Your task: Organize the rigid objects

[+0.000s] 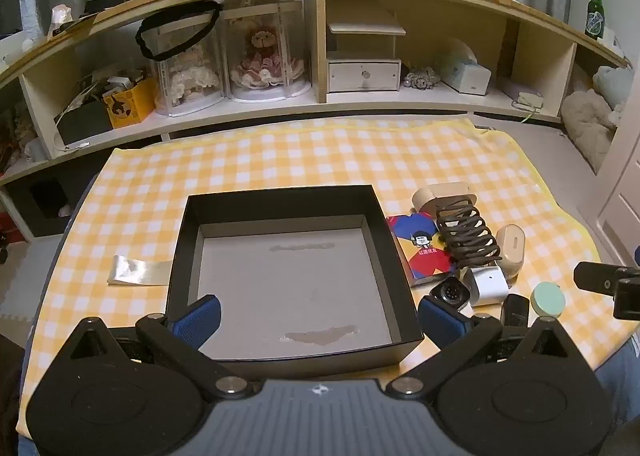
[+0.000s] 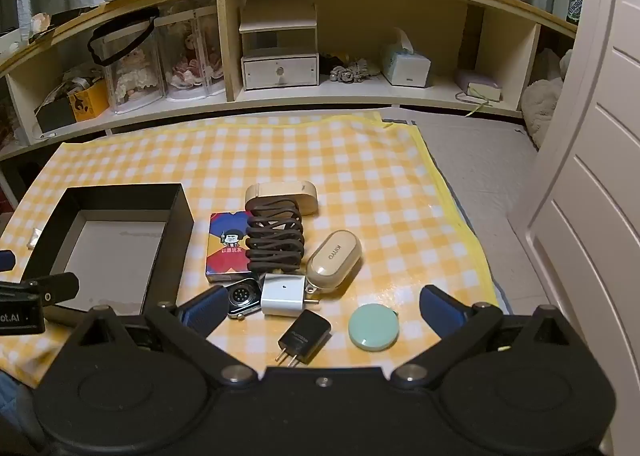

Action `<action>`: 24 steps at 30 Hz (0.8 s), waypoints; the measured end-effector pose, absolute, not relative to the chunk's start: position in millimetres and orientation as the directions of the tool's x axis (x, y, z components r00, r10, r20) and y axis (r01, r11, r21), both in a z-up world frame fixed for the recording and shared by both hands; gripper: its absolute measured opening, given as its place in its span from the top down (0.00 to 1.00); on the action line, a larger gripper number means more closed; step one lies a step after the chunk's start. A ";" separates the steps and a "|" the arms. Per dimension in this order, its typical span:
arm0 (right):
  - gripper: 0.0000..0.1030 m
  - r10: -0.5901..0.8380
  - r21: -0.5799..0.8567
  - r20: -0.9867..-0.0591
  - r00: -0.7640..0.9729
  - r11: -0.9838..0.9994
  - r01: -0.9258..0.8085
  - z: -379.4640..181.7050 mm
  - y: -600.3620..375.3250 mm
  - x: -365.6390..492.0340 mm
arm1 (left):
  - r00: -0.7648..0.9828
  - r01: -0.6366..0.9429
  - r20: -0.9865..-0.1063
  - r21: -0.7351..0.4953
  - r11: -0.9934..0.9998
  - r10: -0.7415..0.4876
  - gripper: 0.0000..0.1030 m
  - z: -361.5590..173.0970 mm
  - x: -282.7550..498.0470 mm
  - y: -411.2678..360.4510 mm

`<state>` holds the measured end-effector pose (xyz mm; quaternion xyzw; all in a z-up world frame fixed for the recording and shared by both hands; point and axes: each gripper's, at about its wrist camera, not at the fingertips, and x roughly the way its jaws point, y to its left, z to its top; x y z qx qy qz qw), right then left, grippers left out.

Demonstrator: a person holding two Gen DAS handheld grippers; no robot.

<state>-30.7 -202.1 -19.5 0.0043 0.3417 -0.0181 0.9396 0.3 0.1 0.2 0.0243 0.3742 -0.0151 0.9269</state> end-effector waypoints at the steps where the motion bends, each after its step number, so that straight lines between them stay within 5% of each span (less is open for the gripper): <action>1: 0.00 -0.031 -0.004 -0.642 0.766 0.999 0.037 -19.3 -202.2 -30.6 | 0.721 0.048 -0.693 0.034 0.998 -0.011 0.00 0.3 0.3 -0.2; 24: 0.00 -0.036 -0.010 -0.647 0.762 0.999 0.039 -16.7 -200.3 -29.7 | 0.727 0.060 -0.686 0.038 0.997 -0.018 0.00 -1.1 0.0 -2.1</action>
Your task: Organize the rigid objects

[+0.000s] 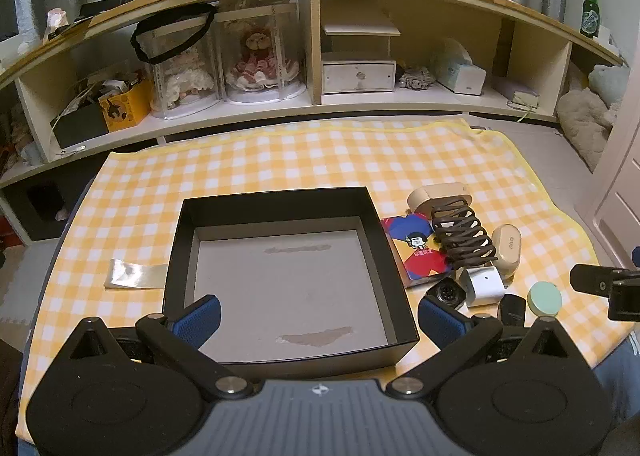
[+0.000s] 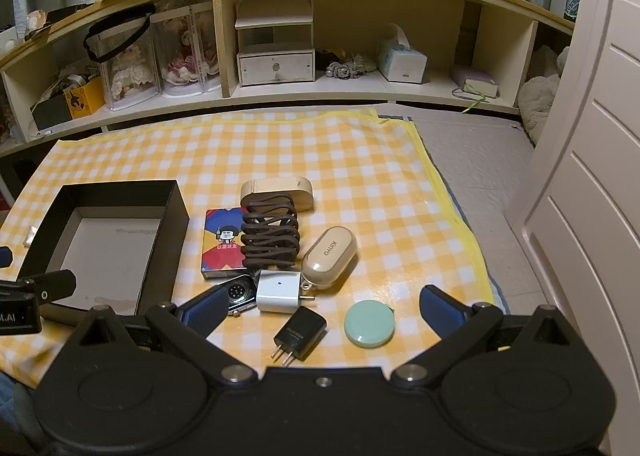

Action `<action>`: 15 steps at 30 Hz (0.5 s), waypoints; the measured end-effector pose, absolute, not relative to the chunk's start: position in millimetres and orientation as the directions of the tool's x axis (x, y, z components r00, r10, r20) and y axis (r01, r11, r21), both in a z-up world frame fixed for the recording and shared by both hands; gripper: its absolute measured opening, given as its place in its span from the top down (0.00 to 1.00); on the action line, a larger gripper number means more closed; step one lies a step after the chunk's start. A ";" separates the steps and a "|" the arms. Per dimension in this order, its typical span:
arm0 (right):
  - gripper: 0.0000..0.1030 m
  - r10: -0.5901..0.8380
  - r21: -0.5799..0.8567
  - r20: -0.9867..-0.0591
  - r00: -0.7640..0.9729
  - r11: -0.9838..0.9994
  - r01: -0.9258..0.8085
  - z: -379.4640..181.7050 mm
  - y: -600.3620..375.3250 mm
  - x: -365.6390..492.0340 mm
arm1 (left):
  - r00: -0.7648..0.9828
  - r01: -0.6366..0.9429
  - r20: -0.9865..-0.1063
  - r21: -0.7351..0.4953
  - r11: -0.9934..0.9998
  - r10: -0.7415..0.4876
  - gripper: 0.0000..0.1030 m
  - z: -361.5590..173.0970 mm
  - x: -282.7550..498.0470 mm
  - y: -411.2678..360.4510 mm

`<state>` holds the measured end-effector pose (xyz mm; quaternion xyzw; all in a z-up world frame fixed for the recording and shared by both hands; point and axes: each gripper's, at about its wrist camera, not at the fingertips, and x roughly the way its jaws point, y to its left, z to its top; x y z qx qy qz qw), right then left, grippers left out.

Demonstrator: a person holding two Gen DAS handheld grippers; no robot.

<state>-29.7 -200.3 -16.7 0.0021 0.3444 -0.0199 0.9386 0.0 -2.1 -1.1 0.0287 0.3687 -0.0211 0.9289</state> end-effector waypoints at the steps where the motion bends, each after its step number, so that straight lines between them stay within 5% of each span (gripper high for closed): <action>1: 0.00 -0.036 -0.010 -0.647 0.761 0.999 0.039 -16.6 -200.1 -29.2 | 0.727 0.062 -0.686 0.038 0.997 -0.019 0.00 -1.3 0.1 -2.4; 15: 0.00 -0.037 -0.013 -0.647 0.762 0.999 0.037 -20.2 -203.6 -30.3 | 0.727 0.073 -0.687 0.049 0.996 -0.020 0.00 -2.0 -0.9 -4.7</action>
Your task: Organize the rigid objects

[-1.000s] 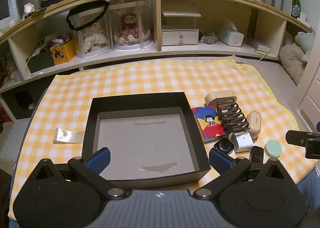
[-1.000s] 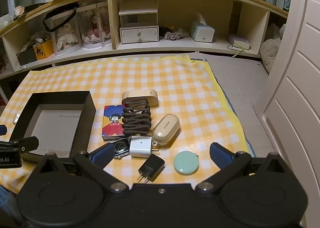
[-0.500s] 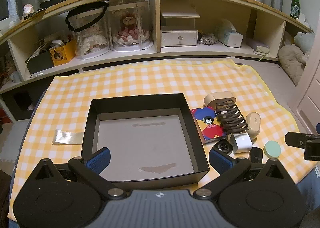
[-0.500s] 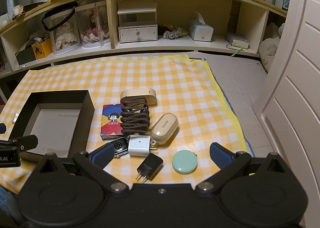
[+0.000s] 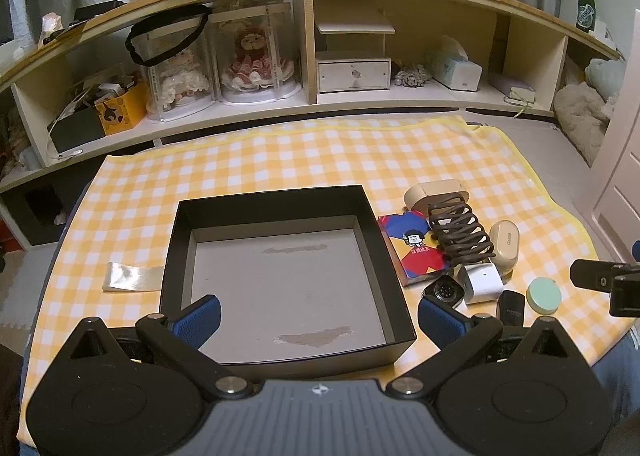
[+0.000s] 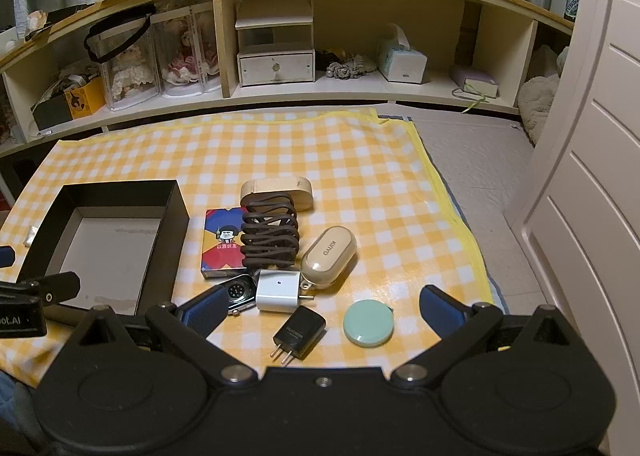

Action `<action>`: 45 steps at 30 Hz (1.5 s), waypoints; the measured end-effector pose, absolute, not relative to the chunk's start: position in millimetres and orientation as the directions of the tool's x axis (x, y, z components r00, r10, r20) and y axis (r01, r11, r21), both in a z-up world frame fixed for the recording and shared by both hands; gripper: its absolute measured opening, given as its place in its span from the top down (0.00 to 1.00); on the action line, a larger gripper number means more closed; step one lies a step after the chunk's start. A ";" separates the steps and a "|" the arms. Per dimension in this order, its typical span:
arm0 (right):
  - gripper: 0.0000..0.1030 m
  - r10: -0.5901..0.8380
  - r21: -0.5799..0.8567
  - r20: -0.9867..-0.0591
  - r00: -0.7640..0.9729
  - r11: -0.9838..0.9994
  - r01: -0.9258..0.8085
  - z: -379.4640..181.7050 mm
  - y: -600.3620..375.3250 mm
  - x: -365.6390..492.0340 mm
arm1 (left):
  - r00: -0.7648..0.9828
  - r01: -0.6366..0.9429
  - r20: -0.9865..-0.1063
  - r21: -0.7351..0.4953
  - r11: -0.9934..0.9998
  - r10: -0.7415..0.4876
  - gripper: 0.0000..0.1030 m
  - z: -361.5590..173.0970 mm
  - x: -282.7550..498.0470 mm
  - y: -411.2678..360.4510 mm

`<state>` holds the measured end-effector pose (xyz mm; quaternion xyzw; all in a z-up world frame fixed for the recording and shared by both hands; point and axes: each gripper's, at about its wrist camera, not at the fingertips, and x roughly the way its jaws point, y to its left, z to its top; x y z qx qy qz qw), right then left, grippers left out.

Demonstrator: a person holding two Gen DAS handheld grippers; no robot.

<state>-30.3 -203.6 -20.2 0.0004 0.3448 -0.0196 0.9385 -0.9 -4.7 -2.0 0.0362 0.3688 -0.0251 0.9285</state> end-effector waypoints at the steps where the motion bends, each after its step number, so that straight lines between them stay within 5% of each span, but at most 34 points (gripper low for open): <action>1: 0.00 -0.036 -0.014 -0.647 0.762 0.999 0.036 -20.8 -204.2 -31.3 | 0.726 0.075 -0.687 0.049 0.996 -0.021 0.00 -2.1 -0.9 -4.5; 45: 0.00 -0.044 -0.015 -0.660 0.750 0.999 0.046 -24.2 -204.3 -31.5 | 0.721 0.093 -0.692 0.055 0.994 -0.029 0.00 -2.5 0.4 -6.2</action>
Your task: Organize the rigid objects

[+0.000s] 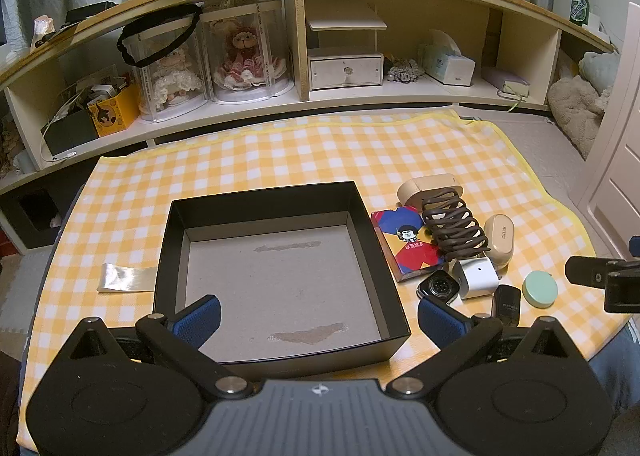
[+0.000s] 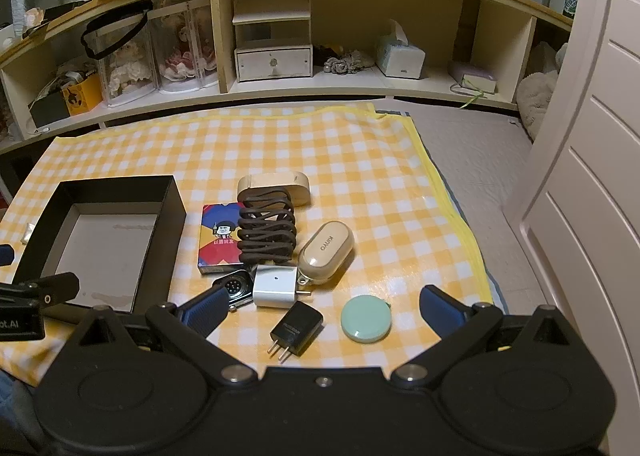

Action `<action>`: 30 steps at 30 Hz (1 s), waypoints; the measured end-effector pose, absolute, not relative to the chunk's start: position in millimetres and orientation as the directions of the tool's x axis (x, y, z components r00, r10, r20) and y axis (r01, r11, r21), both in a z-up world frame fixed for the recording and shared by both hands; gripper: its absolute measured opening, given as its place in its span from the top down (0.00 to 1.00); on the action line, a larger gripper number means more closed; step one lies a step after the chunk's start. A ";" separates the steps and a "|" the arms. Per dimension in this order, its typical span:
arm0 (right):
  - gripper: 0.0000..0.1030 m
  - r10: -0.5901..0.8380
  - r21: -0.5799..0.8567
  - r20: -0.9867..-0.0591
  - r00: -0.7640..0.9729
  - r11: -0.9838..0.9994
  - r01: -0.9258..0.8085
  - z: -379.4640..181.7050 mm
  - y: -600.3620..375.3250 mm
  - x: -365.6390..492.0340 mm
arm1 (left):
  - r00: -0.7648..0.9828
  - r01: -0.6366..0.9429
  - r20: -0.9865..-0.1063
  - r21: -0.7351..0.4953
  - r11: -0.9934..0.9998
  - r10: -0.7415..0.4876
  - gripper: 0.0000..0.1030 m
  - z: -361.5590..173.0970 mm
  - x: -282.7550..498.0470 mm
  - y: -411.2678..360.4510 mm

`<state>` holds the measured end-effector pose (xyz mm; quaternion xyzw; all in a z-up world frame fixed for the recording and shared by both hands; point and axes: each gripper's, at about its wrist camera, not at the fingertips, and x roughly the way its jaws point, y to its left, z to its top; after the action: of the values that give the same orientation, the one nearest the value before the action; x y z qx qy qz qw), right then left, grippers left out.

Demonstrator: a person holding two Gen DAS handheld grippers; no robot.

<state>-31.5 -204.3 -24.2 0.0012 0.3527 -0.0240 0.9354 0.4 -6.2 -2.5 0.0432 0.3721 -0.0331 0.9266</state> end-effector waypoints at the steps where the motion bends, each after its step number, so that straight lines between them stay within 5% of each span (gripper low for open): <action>1: 0.00 -0.044 -0.015 -0.660 0.750 0.999 0.046 -24.3 -204.4 -31.6 | 0.721 0.094 -0.693 0.055 0.994 -0.029 0.00 -2.6 0.5 -6.0; 30: 0.00 -0.045 -0.015 -0.661 0.749 0.999 0.047 -23.9 -204.2 -30.4 | 0.715 0.092 -0.699 0.047 0.995 -0.033 0.00 -4.4 0.5 -7.8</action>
<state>-30.4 -204.2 -23.9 0.0015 0.3535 -0.0245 0.9351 0.5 -7.8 -4.4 0.0390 0.3762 -0.0339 0.9251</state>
